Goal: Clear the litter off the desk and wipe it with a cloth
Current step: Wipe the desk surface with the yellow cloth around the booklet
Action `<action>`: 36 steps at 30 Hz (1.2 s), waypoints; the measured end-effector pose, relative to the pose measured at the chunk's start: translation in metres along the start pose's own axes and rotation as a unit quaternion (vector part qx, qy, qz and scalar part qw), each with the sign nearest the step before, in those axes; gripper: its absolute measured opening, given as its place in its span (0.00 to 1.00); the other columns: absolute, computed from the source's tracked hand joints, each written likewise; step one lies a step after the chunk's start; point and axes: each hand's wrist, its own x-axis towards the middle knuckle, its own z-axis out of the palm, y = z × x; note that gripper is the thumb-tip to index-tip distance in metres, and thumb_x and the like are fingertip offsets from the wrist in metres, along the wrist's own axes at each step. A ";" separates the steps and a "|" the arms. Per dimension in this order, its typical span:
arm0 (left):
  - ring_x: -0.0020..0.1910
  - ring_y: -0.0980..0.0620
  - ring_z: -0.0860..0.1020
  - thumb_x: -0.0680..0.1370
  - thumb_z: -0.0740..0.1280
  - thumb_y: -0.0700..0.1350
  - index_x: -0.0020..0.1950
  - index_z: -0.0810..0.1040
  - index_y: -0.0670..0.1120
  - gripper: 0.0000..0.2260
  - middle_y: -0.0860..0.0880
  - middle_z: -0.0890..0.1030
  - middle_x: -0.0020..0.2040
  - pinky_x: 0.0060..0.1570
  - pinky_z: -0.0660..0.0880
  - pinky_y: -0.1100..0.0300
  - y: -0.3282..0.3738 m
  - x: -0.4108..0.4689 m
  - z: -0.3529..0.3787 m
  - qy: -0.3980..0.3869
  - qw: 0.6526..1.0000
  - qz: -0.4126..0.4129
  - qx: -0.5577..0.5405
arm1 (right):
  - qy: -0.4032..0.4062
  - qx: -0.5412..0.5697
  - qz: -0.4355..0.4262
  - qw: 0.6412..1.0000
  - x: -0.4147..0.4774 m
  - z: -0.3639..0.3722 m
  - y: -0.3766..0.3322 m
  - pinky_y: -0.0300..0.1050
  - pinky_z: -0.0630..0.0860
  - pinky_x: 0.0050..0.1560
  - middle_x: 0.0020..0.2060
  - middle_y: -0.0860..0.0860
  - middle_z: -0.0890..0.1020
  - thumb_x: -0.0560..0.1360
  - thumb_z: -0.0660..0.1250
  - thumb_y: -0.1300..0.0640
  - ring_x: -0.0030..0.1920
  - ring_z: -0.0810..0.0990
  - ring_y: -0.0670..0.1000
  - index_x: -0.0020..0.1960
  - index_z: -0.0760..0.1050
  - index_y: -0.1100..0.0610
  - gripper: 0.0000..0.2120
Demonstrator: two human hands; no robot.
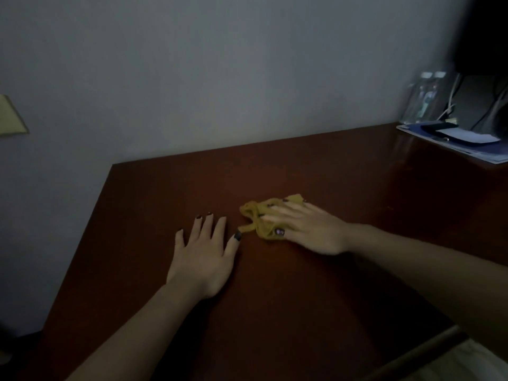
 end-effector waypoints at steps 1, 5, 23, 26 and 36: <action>0.75 0.53 0.36 0.78 0.37 0.63 0.77 0.40 0.54 0.29 0.52 0.40 0.78 0.74 0.39 0.47 0.000 0.001 0.000 -0.003 1.000 0.000 0.008 | -0.018 0.005 0.029 0.999 0.013 -0.007 0.008 0.47 0.39 0.72 0.76 0.39 0.46 0.76 0.40 0.33 0.74 0.41 0.44 0.74 0.45 0.35 0.26; 0.75 0.53 0.34 0.77 0.36 0.65 0.76 0.37 0.54 0.30 0.52 0.36 0.77 0.74 0.38 0.47 -0.002 0.005 0.002 -0.002 0.999 -0.002 0.036 | -0.022 0.011 0.110 0.994 0.052 -0.019 0.035 0.52 0.40 0.72 0.76 0.41 0.44 0.80 0.43 0.38 0.76 0.41 0.47 0.73 0.44 0.34 0.23; 0.75 0.57 0.36 0.78 0.41 0.64 0.76 0.40 0.58 0.29 0.57 0.41 0.77 0.72 0.37 0.48 0.003 -0.007 0.000 0.052 0.993 0.105 -0.012 | -0.042 -0.027 0.055 0.997 -0.053 0.006 -0.033 0.51 0.31 0.70 0.74 0.39 0.36 0.77 0.42 0.33 0.73 0.32 0.47 0.71 0.34 0.31 0.26; 0.75 0.56 0.36 0.78 0.41 0.64 0.76 0.38 0.58 0.29 0.56 0.39 0.77 0.74 0.41 0.51 0.001 -0.005 0.001 0.019 0.996 0.091 -0.018 | -0.051 -0.019 0.000 0.999 -0.091 0.011 -0.053 0.46 0.27 0.67 0.68 0.32 0.30 0.73 0.42 0.28 0.70 0.26 0.43 0.65 0.31 0.24 0.25; 0.74 0.56 0.35 0.73 0.36 0.69 0.75 0.35 0.59 0.33 0.56 0.36 0.77 0.74 0.40 0.51 0.000 -0.005 0.000 -0.013 0.996 0.088 0.007 | -0.024 0.001 0.005 1.000 -0.065 0.003 -0.026 0.45 0.33 0.70 0.69 0.28 0.37 0.71 0.39 0.27 0.71 0.31 0.38 0.63 0.37 0.20 0.22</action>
